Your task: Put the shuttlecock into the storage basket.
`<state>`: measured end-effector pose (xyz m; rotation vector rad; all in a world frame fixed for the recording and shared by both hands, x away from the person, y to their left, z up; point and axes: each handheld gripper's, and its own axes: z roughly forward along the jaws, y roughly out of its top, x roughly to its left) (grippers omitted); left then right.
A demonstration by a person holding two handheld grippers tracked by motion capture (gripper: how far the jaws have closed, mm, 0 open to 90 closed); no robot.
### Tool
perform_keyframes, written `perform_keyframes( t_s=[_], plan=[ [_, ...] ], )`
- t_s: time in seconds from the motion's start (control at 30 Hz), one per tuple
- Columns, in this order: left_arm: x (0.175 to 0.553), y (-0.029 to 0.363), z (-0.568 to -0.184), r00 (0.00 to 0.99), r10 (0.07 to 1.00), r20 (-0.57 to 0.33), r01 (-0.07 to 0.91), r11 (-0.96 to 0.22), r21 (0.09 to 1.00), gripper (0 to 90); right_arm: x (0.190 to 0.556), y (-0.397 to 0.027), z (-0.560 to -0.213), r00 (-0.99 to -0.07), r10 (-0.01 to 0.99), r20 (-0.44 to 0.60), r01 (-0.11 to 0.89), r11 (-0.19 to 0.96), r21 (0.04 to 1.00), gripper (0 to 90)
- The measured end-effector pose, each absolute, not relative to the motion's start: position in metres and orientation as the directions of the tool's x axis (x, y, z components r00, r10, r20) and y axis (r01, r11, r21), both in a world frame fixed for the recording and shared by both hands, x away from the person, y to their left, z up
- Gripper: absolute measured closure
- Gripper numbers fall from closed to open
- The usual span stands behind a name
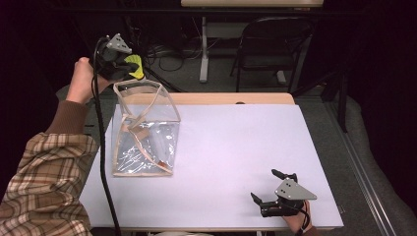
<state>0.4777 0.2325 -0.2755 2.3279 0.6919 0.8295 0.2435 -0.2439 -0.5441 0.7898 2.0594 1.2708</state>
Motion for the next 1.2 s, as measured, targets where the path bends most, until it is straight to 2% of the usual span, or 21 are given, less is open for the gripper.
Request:
perform_keyframes(
  t_s=[1.2],
  plan=[
    [0.484, 0.234, -0.303, 0.698, 0.627, 0.347, 0.314, -0.703, 0.638, 90.0, 0.244, -0.244, -0.545, -0.652, 0.739, -0.172, 0.179, 0.37, 0.912, 0.0]
  ],
)
